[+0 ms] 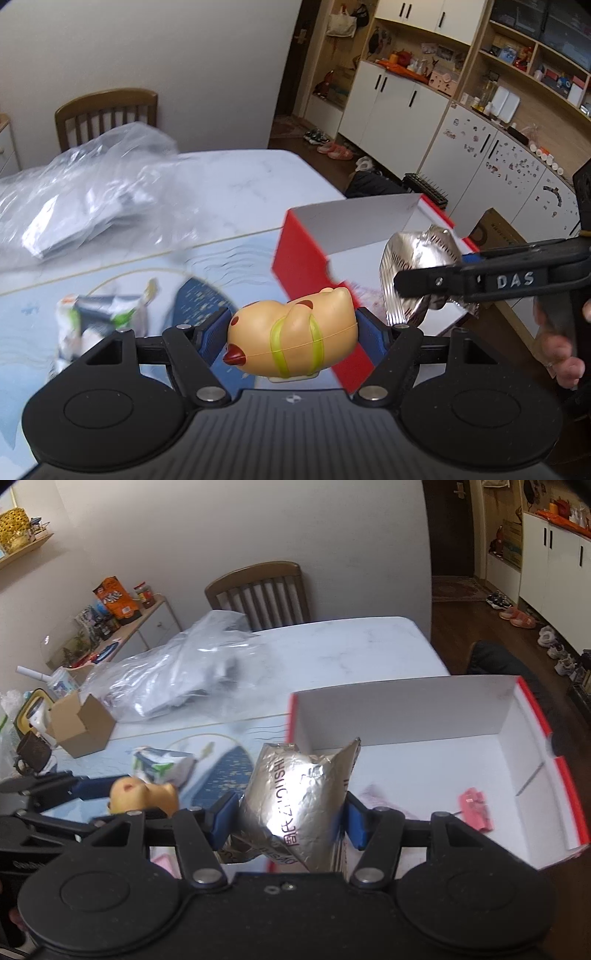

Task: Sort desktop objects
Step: 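Carry the chick toy and gold foil bag over the red shoebox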

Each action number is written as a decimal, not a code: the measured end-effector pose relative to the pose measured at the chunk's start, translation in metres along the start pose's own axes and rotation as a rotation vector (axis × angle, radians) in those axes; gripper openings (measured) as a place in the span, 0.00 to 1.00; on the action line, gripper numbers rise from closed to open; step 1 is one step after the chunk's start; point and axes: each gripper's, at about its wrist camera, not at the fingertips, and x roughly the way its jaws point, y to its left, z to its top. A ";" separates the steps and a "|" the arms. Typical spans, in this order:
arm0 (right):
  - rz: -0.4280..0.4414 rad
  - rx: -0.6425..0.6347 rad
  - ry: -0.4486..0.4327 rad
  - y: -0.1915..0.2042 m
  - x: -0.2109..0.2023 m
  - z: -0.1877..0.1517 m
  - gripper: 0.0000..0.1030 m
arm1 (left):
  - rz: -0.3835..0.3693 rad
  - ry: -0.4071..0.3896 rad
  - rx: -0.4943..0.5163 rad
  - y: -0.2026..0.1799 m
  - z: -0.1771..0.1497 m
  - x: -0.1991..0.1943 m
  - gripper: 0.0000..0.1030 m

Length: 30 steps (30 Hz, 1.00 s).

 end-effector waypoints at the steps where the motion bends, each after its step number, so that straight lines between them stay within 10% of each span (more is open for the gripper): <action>1: -0.004 -0.001 0.000 -0.005 -0.001 0.000 0.57 | -0.002 -0.003 0.006 -0.006 0.003 0.003 0.70; 30: -0.088 0.050 0.039 -0.117 0.016 0.003 0.57 | -0.034 0.086 0.161 -0.082 0.079 0.114 0.71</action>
